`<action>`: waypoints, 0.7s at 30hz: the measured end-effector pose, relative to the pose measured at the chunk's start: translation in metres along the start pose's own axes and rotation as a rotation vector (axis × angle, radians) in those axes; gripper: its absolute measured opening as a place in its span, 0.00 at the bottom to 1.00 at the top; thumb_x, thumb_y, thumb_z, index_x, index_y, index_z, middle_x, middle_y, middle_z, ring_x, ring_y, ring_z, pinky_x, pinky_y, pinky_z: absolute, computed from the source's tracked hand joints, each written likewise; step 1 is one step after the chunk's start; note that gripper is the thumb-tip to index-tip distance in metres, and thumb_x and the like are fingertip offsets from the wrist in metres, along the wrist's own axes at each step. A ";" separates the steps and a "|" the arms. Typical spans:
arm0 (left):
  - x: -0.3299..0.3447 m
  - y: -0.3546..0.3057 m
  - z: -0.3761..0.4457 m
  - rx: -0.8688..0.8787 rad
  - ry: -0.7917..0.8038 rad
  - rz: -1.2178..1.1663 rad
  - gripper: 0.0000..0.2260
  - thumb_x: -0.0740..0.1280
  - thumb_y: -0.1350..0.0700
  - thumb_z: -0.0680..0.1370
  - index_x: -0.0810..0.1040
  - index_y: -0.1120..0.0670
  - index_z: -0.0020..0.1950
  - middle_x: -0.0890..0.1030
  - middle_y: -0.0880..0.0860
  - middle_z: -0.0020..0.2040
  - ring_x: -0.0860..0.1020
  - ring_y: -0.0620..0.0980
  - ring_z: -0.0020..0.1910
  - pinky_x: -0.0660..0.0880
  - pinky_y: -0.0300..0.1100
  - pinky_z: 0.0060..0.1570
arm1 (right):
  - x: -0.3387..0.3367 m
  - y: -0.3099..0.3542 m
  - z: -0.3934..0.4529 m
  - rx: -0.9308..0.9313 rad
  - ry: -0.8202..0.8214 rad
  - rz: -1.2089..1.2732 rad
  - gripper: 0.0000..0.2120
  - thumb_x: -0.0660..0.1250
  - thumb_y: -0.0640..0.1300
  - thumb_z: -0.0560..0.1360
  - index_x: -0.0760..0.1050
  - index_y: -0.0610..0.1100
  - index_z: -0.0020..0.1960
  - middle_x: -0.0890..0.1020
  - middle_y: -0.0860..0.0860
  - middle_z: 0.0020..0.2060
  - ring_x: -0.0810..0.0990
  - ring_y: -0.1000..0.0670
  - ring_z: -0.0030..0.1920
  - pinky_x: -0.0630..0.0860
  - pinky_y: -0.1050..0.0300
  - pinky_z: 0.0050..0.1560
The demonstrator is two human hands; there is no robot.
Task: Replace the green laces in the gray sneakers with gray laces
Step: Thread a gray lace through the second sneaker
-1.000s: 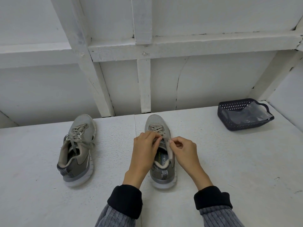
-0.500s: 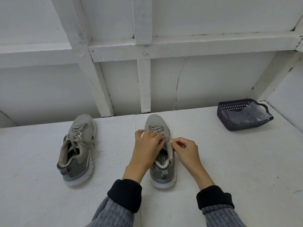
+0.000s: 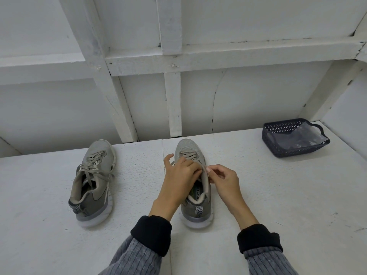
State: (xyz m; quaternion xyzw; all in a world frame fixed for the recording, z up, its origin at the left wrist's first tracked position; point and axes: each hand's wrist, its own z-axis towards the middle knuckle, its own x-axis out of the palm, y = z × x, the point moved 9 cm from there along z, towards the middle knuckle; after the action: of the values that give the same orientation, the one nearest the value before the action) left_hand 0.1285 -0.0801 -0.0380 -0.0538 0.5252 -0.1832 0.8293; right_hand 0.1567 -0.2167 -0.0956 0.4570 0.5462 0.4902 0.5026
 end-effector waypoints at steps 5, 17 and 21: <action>-0.006 0.022 -0.015 -0.176 -0.108 -0.177 0.05 0.70 0.50 0.77 0.79 0.40 0.50 0.76 0.39 0.50 0.70 0.44 0.54 0.53 0.48 0.63 | -0.005 -0.008 0.004 0.064 -0.100 0.014 0.05 0.69 0.41 0.76 0.81 0.44 0.42 0.83 0.49 0.35 0.81 0.51 0.39 0.79 0.60 0.42; 0.023 0.060 -0.076 -0.938 -0.258 -0.855 0.12 0.76 0.44 0.71 0.81 0.47 0.50 0.82 0.46 0.50 0.80 0.42 0.49 0.76 0.35 0.44 | -0.078 -0.025 -0.011 0.018 -0.449 -0.418 0.06 0.67 0.39 0.77 0.77 0.41 0.53 0.77 0.49 0.46 0.76 0.48 0.48 0.67 0.62 0.44; 0.019 0.057 -0.070 -0.872 -0.299 -0.884 0.10 0.75 0.50 0.73 0.84 0.47 0.53 0.83 0.42 0.50 0.79 0.40 0.52 0.78 0.45 0.56 | -0.018 0.014 -0.006 -0.205 -0.071 -0.373 0.07 0.66 0.39 0.77 0.80 0.49 0.51 0.80 0.54 0.45 0.75 0.58 0.44 0.68 0.73 0.42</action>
State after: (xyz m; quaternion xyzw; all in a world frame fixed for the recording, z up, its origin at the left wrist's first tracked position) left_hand 0.0869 -0.0271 -0.1012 -0.6228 0.3586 -0.2681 0.6416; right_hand 0.1521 -0.2339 -0.0798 0.3113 0.5505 0.4254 0.6473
